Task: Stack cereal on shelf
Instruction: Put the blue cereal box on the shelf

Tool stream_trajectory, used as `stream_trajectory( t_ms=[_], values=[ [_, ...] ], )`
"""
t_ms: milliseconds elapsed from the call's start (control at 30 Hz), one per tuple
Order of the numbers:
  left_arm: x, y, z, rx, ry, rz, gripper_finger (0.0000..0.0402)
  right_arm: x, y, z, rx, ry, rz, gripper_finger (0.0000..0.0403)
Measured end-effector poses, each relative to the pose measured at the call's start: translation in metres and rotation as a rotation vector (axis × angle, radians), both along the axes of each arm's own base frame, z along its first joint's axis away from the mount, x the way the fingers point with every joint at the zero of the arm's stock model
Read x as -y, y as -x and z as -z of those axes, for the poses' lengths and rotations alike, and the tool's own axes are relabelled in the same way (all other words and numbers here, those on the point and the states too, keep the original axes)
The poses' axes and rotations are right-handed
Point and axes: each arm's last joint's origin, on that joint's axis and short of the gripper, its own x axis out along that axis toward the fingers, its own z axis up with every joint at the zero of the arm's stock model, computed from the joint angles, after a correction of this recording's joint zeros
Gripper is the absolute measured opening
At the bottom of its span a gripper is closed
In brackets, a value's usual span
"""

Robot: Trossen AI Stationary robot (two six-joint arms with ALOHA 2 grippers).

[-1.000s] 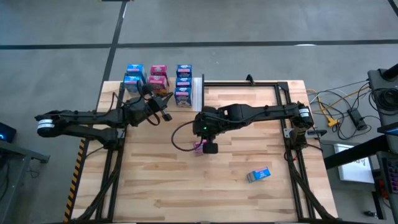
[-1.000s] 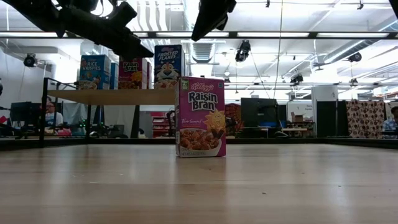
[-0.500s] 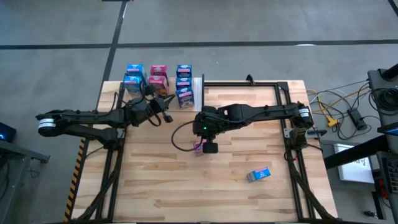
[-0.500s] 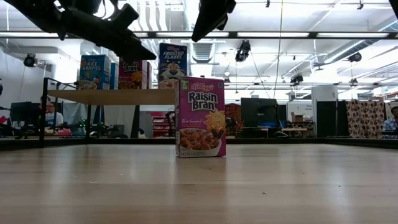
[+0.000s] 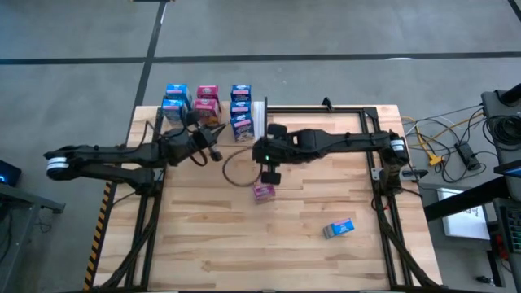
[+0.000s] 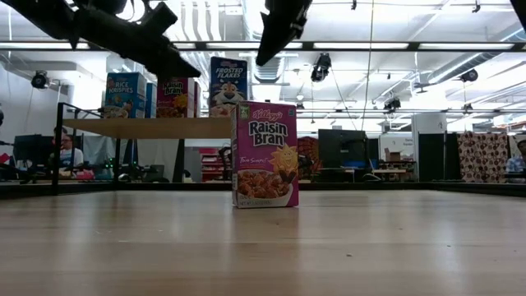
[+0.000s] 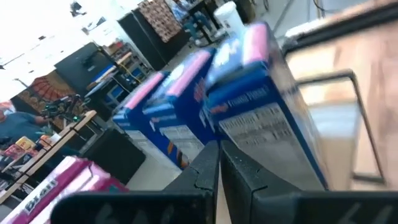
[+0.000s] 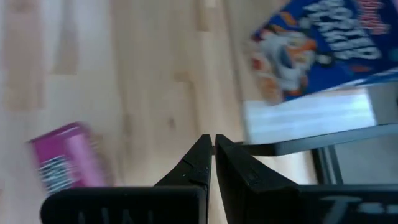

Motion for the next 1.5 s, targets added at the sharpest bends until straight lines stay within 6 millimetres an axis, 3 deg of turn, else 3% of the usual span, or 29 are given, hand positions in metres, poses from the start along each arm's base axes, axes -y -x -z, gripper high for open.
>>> stream_trajectory(
  t_ms=[267, 433, 833, 1500],
  values=[
    [0.011, 0.011, -0.002, -0.055, 0.031, 0.205, 0.0000, 0.066, -0.003, 0.002, 0.060, 0.077, 0.083, 0.0012],
    [0.009, 0.007, 0.002, -0.077, 0.037, 0.197, 0.0000, 0.087, -0.006, 0.007, 0.100, 0.123, 0.080, 0.0012],
    [-0.005, -0.010, 0.011, -0.052, 0.014, 0.102, 0.0000, 0.088, -0.009, 0.007, 0.121, 0.143, 0.047, 0.0012],
    [-0.007, -0.009, 0.009, -0.041, 0.002, 0.045, 0.0000, 0.076, -0.012, 0.007, 0.143, 0.093, -0.022, 0.0012]
  ],
)
